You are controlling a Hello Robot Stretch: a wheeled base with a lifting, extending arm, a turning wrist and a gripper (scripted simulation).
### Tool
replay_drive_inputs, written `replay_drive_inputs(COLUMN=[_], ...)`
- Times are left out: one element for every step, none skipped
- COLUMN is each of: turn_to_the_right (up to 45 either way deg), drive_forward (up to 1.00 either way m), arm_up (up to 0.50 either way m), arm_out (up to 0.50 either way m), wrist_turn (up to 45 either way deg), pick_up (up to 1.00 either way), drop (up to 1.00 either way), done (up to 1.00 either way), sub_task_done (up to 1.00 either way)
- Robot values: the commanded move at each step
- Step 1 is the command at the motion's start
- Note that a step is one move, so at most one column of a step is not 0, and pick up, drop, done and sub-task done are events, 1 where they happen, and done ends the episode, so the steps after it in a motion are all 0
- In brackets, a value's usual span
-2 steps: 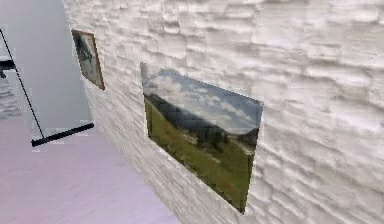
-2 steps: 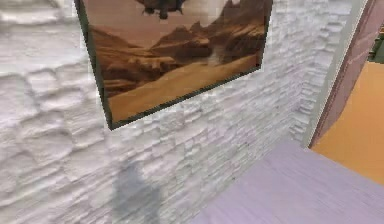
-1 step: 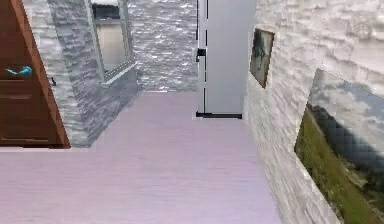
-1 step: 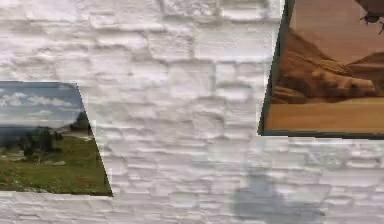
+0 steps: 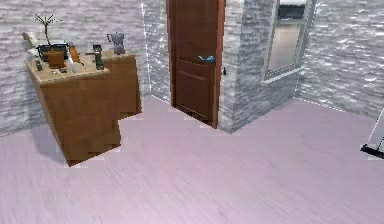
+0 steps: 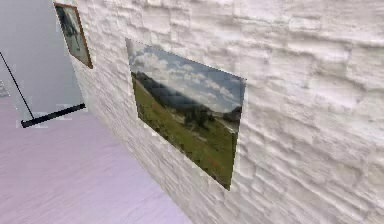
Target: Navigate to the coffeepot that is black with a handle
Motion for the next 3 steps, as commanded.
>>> replay_drive_inputs(turn_to_the_right=[-6.0,0.0,0.0], drive_forward=[0.00,0.70,1.00], arm_up=[0.00,0.00,0.00], arm_out=[0.00,0.00,0.00], wrist_turn=[0.0,0.0,0.0], pick_up=[0.00,0.00,0.00], drop=[0.00,0.00,0.00], done=[0.00,0.00,0.00], sub_task_done=[0.00,0.00,0.00])
